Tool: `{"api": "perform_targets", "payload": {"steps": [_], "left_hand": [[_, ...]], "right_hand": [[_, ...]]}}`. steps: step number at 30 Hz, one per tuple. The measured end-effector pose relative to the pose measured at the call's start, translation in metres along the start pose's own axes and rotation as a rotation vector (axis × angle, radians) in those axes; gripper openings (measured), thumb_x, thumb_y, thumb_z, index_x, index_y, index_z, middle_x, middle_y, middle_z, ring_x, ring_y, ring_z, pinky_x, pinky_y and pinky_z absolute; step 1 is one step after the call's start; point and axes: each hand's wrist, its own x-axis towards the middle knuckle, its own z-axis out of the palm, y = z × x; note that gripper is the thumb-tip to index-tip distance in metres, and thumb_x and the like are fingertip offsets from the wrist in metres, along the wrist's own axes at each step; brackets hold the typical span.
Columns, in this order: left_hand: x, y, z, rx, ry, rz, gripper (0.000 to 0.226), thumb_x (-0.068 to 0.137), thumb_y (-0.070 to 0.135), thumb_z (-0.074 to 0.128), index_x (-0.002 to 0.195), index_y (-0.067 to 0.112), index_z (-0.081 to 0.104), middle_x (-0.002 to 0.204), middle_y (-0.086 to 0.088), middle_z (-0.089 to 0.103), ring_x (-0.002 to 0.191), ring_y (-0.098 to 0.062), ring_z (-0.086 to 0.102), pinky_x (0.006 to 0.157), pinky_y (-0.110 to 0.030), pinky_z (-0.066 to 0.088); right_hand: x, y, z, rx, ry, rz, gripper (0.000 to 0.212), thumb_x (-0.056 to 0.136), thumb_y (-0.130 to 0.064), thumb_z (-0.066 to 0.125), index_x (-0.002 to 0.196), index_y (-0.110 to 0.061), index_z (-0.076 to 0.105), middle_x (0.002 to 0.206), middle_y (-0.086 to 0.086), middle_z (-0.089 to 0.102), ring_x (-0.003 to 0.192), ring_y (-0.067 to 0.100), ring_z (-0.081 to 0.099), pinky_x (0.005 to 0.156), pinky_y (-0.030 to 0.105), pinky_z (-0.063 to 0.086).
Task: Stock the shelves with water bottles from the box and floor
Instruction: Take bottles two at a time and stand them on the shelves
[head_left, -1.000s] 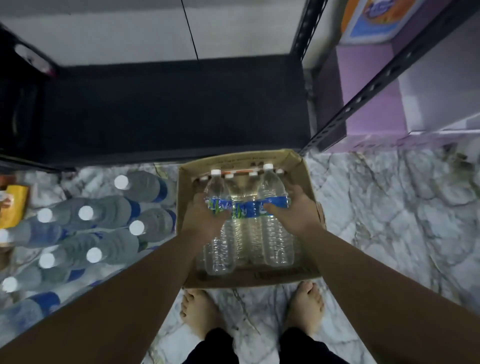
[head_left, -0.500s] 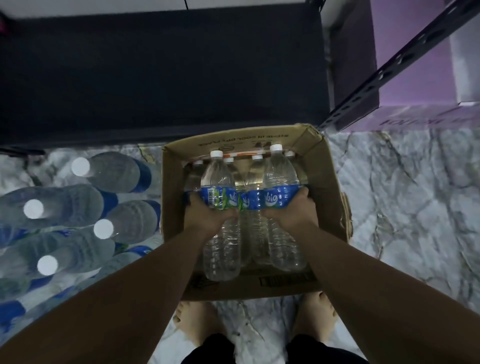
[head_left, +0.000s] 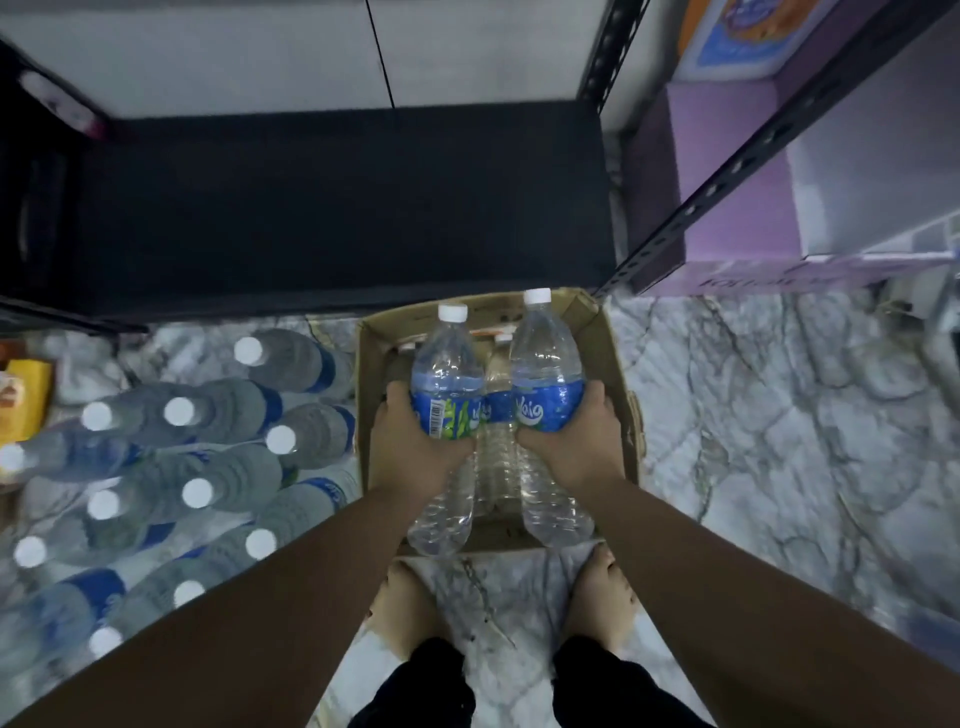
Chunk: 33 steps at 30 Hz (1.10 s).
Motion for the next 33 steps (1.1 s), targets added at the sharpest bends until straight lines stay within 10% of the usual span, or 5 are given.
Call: {"api": "perform_targets", "payload": {"steps": [5,14,33], "left_hand": [[-0.07,0.058,-0.057,-0.131,0.045,0.036,0.063,0.056,0.027,0.095,0.103,0.029,0.053,0.095,0.01,0.069,0.081,-0.004,0.068,0.067,-0.039,0.059],[-0.165,0.197,-0.173,-0.298,0.163,0.162,0.066,0.059,0.023,0.1,0.107,0.031,0.056,0.095,0.01,0.074,0.081,0.001,0.071,0.063,-0.015,0.051],[-0.14,0.443,-0.303,-0.451,0.335,0.706,0.075,0.058,0.021,0.102,0.118,0.021,0.057,0.105,0.013,0.074,0.091,0.003,0.073,0.075,-0.014,0.055]], "right_hand": [[-0.066,-0.056,-0.056,0.094,0.066,-0.073,0.068,0.054,-0.04,0.092,0.105,-0.031,0.049,0.107,-0.005,0.062,0.093,0.016,0.064,0.075,0.038,0.056],[-0.172,-0.187,-0.175,0.269,0.166,-0.262,0.067,0.055,-0.028,0.098,0.104,-0.031,0.052,0.098,-0.007,0.069,0.082,0.01,0.07,0.068,0.038,0.061],[-0.158,-0.425,-0.31,0.433,0.426,-0.78,0.077,0.058,-0.033,0.1,0.118,-0.031,0.052,0.113,-0.011,0.07,0.101,0.002,0.069,0.081,0.017,0.054]]}}
